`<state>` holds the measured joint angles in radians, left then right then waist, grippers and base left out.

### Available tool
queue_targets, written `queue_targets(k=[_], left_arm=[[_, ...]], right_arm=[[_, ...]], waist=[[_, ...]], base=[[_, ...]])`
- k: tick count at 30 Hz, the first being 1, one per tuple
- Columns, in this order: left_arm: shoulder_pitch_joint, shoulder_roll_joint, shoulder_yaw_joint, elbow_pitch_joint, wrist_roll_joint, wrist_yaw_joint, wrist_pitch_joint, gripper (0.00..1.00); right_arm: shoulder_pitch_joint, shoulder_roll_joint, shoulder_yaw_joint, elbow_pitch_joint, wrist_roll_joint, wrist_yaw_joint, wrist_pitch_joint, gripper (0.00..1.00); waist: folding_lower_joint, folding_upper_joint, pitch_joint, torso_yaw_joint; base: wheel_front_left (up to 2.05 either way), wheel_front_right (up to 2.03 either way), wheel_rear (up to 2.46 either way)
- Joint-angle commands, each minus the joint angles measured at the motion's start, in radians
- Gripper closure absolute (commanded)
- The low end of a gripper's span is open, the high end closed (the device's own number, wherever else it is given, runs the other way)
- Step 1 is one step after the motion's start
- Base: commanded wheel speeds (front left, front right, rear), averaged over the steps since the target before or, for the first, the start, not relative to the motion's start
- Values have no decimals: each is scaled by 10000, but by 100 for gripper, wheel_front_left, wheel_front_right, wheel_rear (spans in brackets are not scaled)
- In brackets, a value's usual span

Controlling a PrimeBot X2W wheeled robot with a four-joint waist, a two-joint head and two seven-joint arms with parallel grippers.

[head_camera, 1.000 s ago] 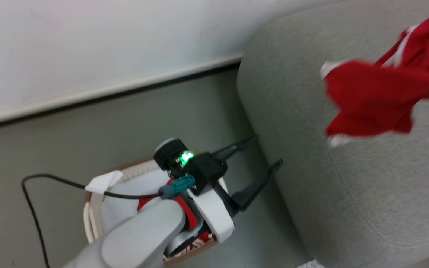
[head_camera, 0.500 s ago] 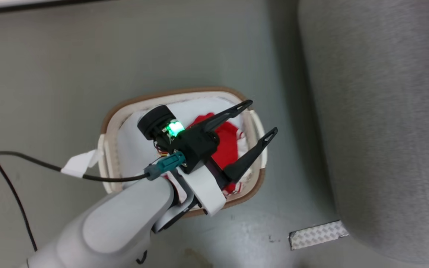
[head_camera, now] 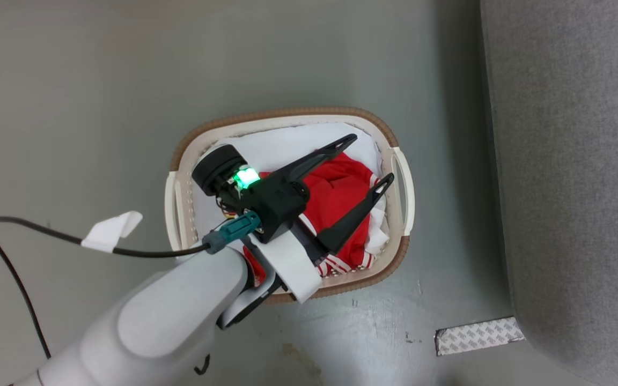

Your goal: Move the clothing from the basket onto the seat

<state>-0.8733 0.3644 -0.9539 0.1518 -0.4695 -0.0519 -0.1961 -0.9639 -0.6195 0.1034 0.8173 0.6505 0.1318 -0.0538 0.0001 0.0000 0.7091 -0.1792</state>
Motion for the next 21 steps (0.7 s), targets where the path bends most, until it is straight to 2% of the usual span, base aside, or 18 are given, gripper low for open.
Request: queue_targets(k=[1,2,3,4,5,15,21], left_arm=[[61,18,1,58,-178,18,-84,0],[91,-2,-5,108,-194,23,-87,0],[118,-25,-5,147,-196,31,-120,0],[146,-39,0,198,-218,37,-162,0],[188,-49,11,233,-249,50,-185,0],[1084,-151,120,862,-676,155,-520,0],[1903,-144,475,1034,-995,370,-640,0]], right_arm=[[108,-97,255,122,25,-22,303,94],[150,-157,499,99,83,-22,505,77],[175,-251,699,71,139,-22,648,56],[210,-317,881,15,166,-22,722,17],[241,-358,1074,-26,187,-22,790,0],[1040,-807,3161,-438,782,-22,2280,0],[1692,-1472,4207,-1778,1280,-22,2718,0]], waist=[[-1,0,-151,-12],[-1,0,-243,-16],[-1,0,-336,-19],[-1,0,-442,-27],[-1,0,-561,-44],[-1,0,-2610,-377],[-1,0,-4185,-443]], base=[[0,0,0],[0,0,0],[0,0,0],[0,0,0],[0,0,0],[0,0,0],[0,0,0]])
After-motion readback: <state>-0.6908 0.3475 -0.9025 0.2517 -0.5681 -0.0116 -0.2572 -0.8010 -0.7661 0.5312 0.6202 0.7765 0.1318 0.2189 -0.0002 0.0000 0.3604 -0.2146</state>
